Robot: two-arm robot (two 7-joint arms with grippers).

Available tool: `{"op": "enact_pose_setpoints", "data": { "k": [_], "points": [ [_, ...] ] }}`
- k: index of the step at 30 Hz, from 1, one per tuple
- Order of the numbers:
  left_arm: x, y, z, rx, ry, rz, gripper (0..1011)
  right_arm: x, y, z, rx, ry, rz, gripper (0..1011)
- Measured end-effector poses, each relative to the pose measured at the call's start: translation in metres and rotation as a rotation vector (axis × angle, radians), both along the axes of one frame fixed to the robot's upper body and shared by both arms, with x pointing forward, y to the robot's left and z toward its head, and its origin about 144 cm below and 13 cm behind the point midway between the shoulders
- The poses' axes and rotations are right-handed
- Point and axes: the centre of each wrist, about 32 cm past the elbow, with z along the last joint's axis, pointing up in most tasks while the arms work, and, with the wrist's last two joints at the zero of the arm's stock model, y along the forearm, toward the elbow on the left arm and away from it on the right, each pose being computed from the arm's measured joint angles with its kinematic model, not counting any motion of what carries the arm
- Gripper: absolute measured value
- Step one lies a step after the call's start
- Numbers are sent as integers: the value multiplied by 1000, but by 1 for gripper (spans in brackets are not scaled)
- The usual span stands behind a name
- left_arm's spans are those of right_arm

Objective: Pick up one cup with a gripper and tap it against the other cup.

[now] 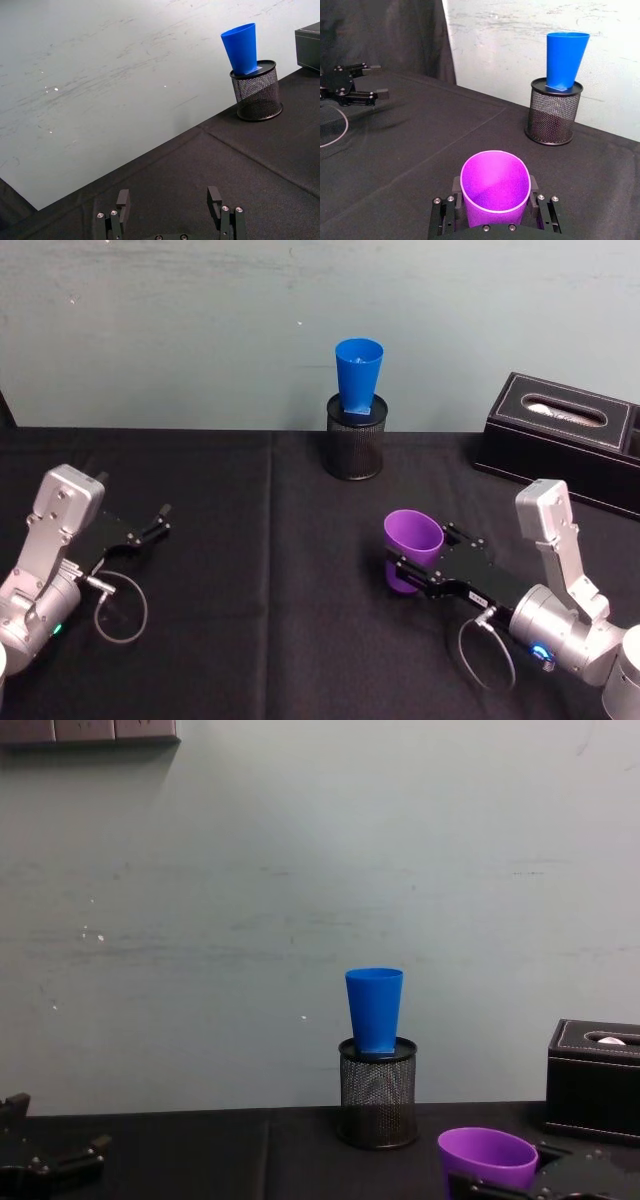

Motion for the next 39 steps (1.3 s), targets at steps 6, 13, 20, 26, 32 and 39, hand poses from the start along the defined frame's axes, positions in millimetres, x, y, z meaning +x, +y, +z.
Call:
{"op": "enact_pose_setpoints", "data": {
  "k": [6, 13, 20, 26, 32, 39],
  "points": [
    [0, 0, 0, 0, 0, 0, 1011, 0, 0, 0, 0, 0, 0, 734],
    [0, 0, 0, 0, 0, 0, 1011, 0, 0, 0, 0, 1, -1, 735],
    [0, 0, 0, 0, 0, 0, 1011, 0, 0, 0, 0, 1, -2, 885],
    [0, 0, 0, 0, 0, 0, 1011, 0, 0, 0, 1, 2, -3, 1002],
    [0, 0, 0, 0, 0, 0, 1011, 0, 0, 0, 1, 2, -3, 1003],
    [0, 0, 0, 0, 0, 0, 1011, 0, 0, 0, 1, 2, -4, 1003]
  ]
}}
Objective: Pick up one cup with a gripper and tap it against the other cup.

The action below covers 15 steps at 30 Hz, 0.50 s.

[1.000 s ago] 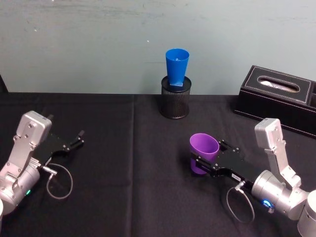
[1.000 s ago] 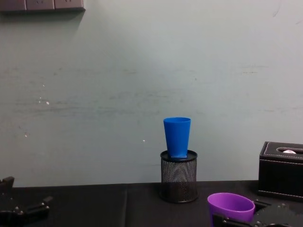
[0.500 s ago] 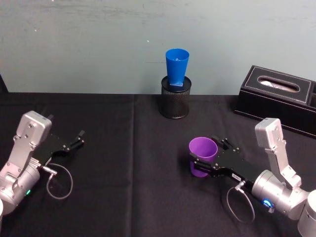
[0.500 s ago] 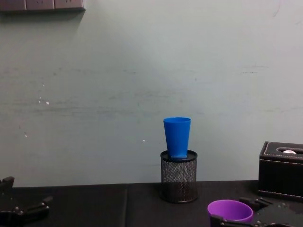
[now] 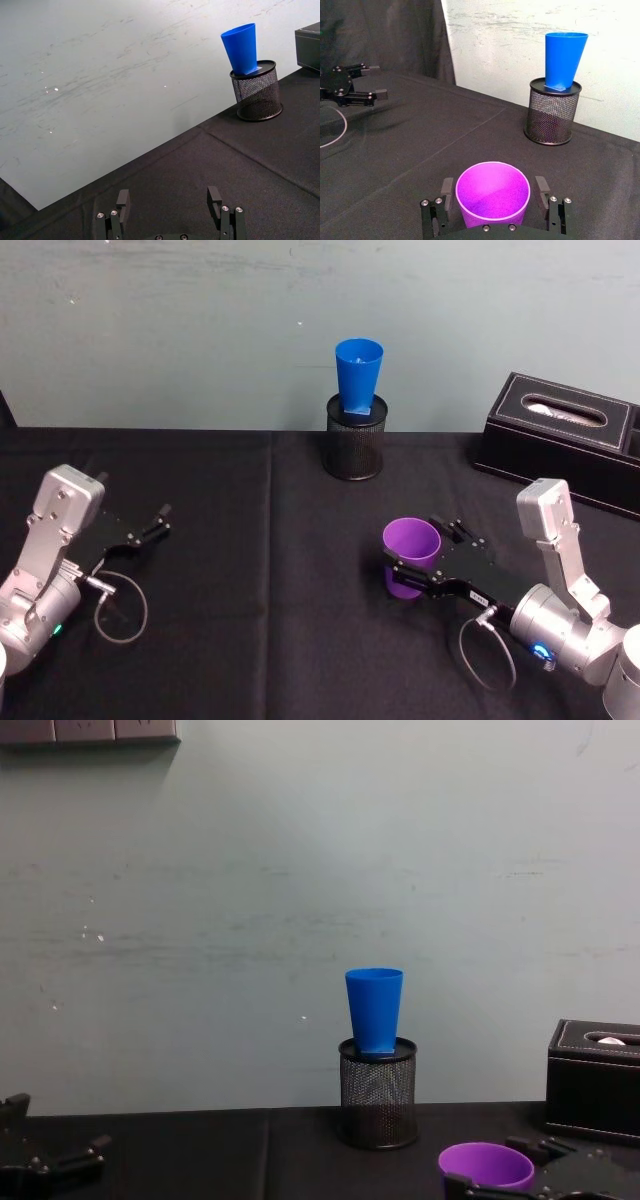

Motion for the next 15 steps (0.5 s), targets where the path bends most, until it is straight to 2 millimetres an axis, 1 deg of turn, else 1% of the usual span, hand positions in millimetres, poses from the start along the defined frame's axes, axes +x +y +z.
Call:
{"op": "enact_pose_setpoints", "data": {
  "k": [3, 10, 15],
  "points": [
    [0, 0, 0, 0, 0, 0, 1011, 0, 0, 0, 2, -4, 1, 1003],
    [0, 0, 0, 0, 0, 0, 1012, -4, -4, 9, 44, -52, 20, 1003],
    [0, 0, 0, 0, 0, 0, 1011, -7, -7, 13, 67, -66, 3, 1003]
  ]
}}
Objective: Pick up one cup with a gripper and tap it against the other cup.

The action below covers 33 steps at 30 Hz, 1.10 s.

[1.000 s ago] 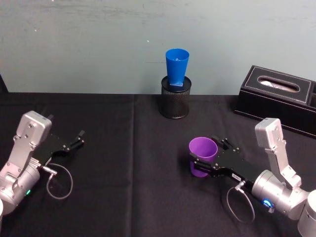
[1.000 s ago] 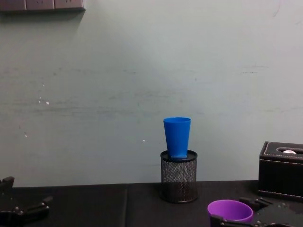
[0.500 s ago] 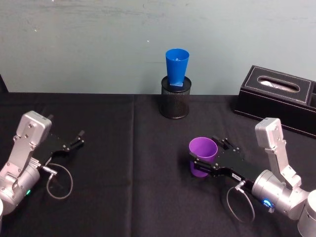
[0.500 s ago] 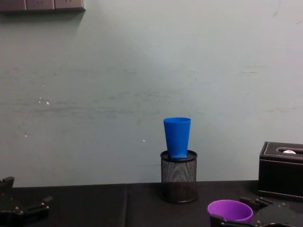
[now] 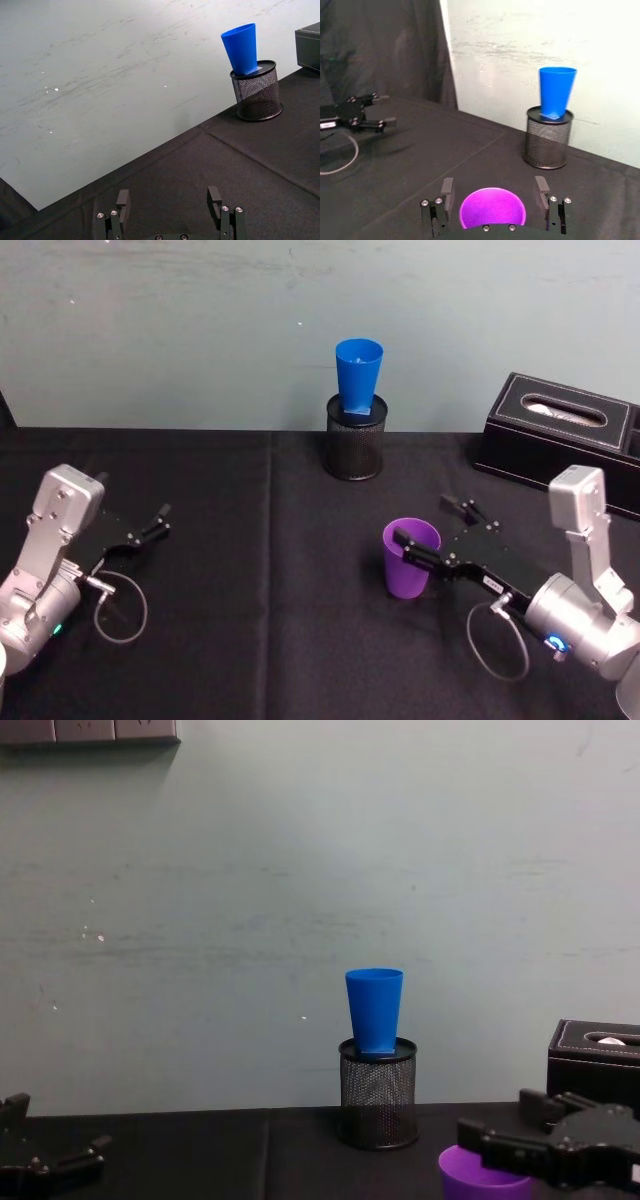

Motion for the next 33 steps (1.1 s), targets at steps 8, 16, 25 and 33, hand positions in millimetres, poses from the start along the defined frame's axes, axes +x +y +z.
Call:
{"op": "enact_pose_setpoints", "data": {
  "k": [8, 16, 25, 33],
  "points": [
    [0, 0, 0, 0, 0, 0, 1012, -3, -4, 2, 26, -1, -130, 1003],
    [0, 0, 0, 0, 0, 0, 1011, -2, -10, 1, 28, 14, -255, 1003],
    [0, 0, 0, 0, 0, 0, 1011, 1, -10, -6, -25, 33, -336, 1003],
    [0, 0, 0, 0, 0, 0, 1011, 3, -11, -12, -55, 41, -361, 1003]
  ]
}}
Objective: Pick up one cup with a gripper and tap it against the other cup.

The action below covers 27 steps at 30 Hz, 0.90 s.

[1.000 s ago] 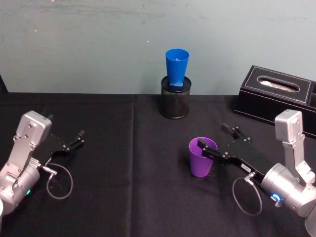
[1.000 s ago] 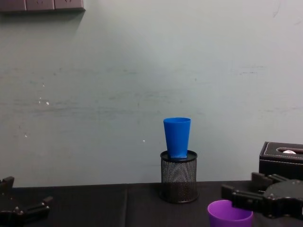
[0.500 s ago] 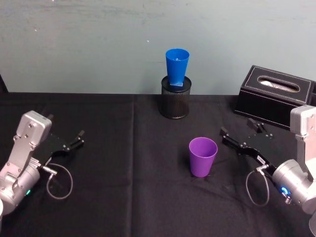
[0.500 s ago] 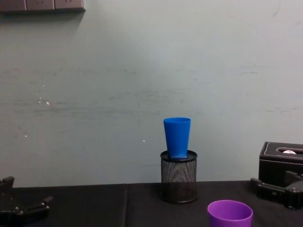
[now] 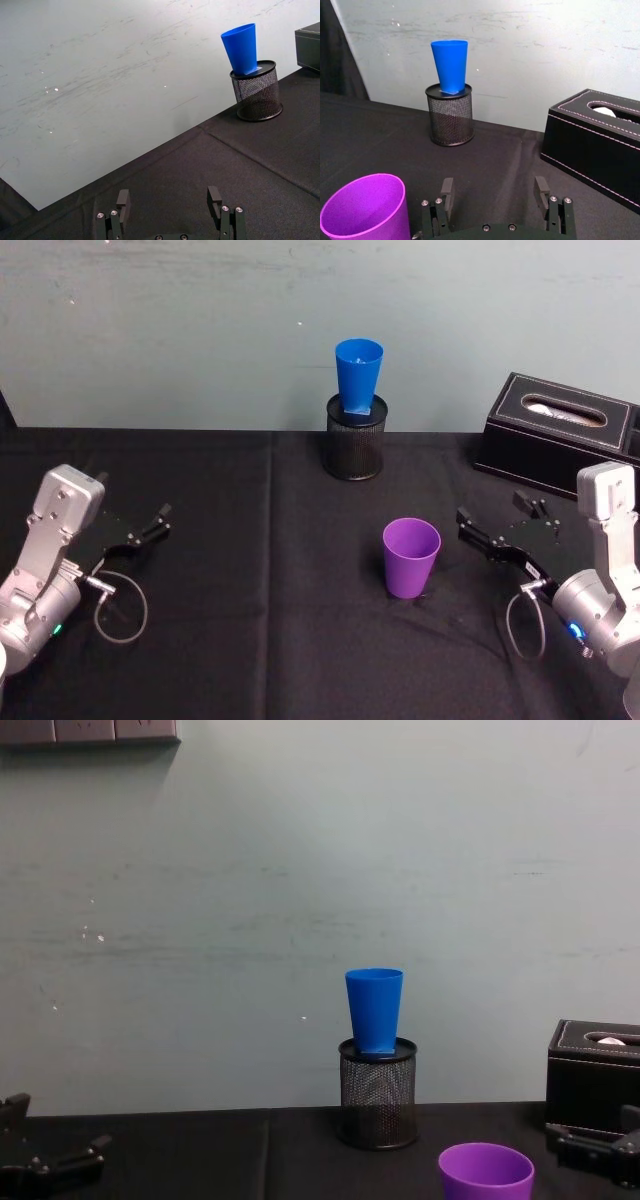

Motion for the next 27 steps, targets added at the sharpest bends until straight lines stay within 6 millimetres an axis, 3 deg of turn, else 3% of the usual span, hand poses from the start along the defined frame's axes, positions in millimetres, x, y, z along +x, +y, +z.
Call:
{"op": "enact_pose_setpoints", "data": {
  "k": [27],
  "points": [
    [0, 0, 0, 0, 0, 0, 1011, 3, -2, -7, -28, 24, -26, 1003]
  ]
}}
